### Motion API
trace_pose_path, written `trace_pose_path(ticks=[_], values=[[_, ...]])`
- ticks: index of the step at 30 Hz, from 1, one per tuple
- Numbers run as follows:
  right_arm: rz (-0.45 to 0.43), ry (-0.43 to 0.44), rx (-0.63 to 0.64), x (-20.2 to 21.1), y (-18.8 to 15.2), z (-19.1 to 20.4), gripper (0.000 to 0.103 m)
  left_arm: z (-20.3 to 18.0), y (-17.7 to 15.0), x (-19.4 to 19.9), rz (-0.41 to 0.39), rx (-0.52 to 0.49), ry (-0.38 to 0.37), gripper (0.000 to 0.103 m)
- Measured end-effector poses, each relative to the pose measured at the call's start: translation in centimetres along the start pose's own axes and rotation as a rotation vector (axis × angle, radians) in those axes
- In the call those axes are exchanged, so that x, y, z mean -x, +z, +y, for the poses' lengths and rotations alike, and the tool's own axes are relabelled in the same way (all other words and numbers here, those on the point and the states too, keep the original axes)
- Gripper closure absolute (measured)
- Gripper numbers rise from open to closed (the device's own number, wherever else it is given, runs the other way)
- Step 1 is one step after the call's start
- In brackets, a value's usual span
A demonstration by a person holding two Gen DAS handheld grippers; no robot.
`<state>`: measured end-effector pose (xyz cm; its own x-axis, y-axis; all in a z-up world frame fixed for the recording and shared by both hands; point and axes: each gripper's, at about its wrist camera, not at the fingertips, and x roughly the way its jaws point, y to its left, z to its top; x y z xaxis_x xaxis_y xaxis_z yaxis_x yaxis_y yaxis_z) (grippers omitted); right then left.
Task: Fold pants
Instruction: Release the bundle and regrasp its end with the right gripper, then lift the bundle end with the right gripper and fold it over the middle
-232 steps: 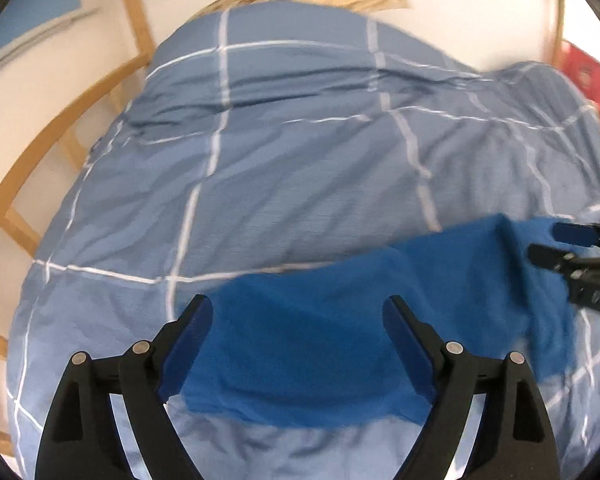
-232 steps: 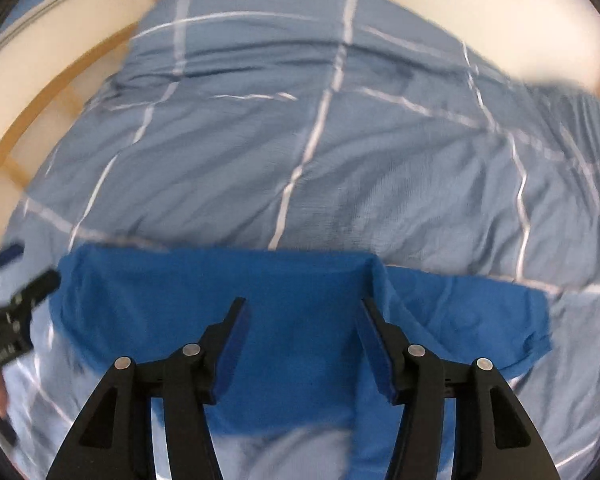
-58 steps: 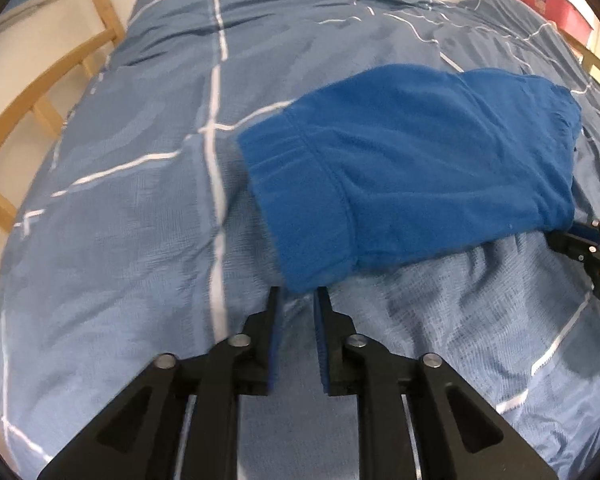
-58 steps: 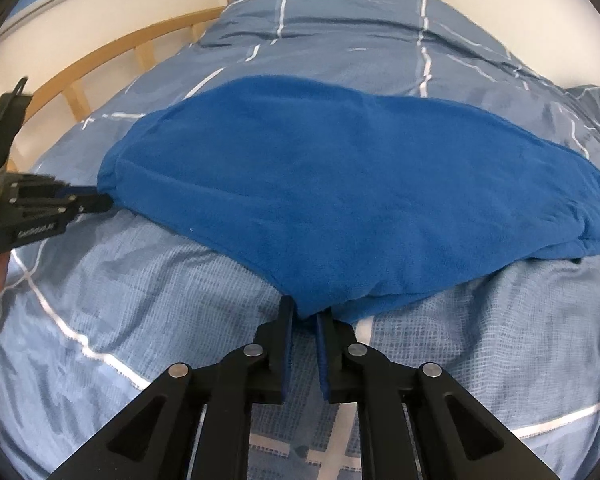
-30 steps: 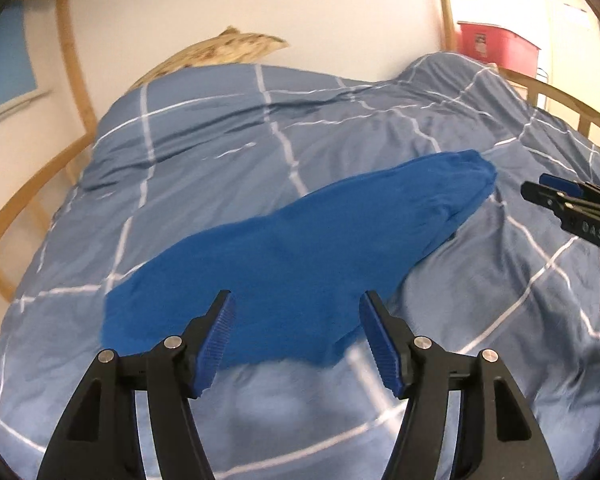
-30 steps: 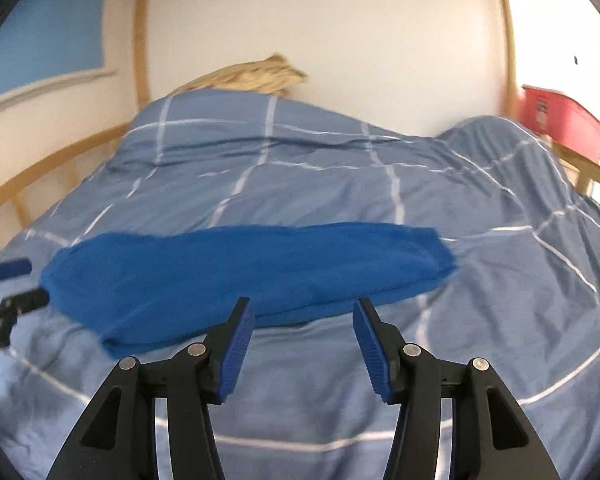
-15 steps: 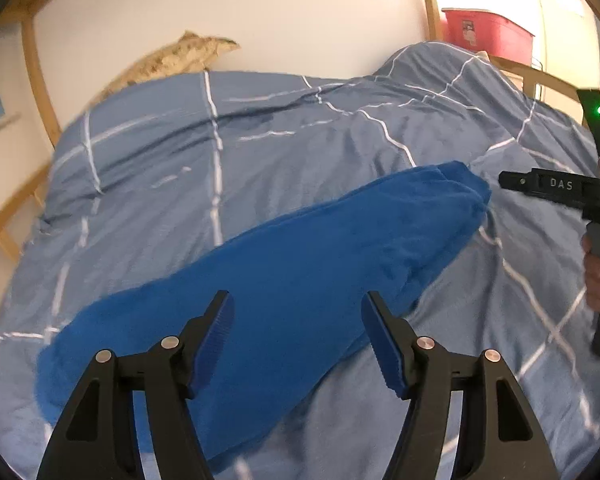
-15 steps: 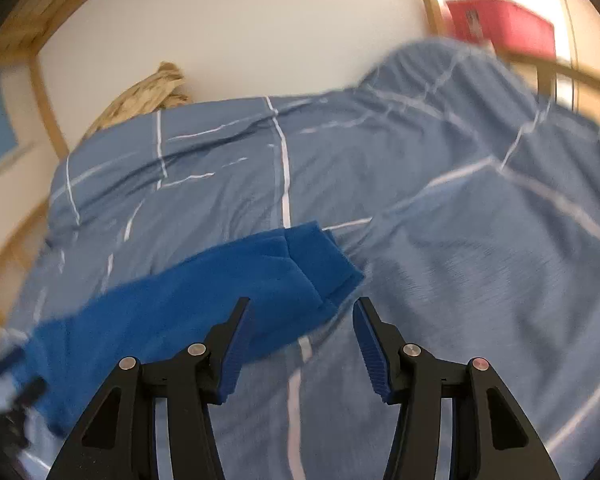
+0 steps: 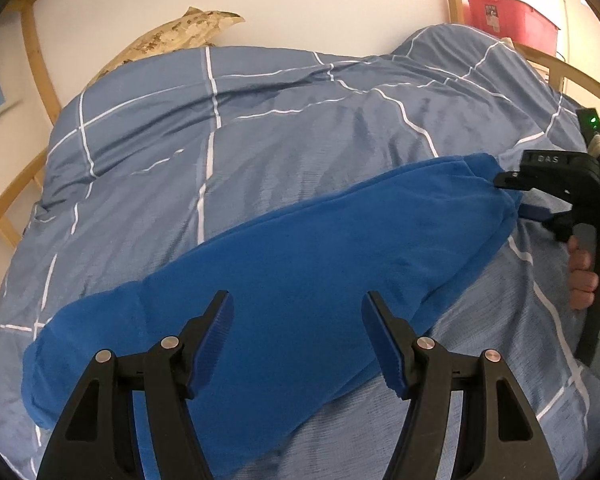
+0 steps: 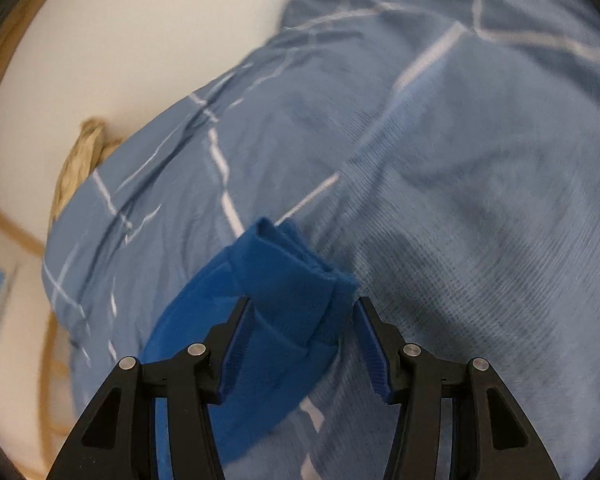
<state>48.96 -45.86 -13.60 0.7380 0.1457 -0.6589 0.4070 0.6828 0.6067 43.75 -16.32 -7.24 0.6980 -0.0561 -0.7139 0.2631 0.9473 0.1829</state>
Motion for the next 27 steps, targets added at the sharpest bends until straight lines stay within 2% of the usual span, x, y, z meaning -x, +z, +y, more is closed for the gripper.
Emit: trace_pose_path(ticks=[4,7,9,10,11,15,17,20,23,27], values=[[0.010,0.029,-0.073,-1.1,0.1,-0.5,0.050,-0.1,0.2,-0.3,0.010,0.008,0.003,0.038],[0.027,0.053,-0.063,-1.5,0.1,-0.3,0.051,0.1,0.1,-0.8,0.029,0.022,0.004,0.038],[0.030,0.054,-0.033,-1.3,0.1,-0.2,0.070,0.1,0.0,-1.1,0.041,0.031,0.002,0.038],[0.028,0.051,-0.016,-1.2,0.2,-0.2,0.073,0.1,-0.1,-1.3,0.047,0.036,-0.001,0.038],[0.025,0.052,-0.001,-0.9,0.2,-0.1,0.085,0.1,-0.1,-1.5,0.052,0.041,-0.006,0.038],[-0.040,0.061,0.062,1.6,0.4,0.3,0.087,0.1,-0.4,-2.2,0.079,0.069,-0.031,0.038],[-0.066,0.015,0.114,2.2,0.4,0.6,0.087,0.4,-0.6,-2.8,0.106,0.096,-0.041,0.038],[-0.050,-0.046,0.158,1.6,0.2,0.9,0.087,1.2,-1.2,-3.2,0.142,0.137,-0.048,0.038],[-0.089,-0.082,0.241,2.3,-0.4,2.3,0.087,2.8,-1.8,-2.0,0.132,0.162,-0.044,0.038],[-0.188,-0.072,0.423,5.6,-1.2,7.1,0.087,5.4,-2.3,0.4,0.110,0.161,0.042,0.032]])
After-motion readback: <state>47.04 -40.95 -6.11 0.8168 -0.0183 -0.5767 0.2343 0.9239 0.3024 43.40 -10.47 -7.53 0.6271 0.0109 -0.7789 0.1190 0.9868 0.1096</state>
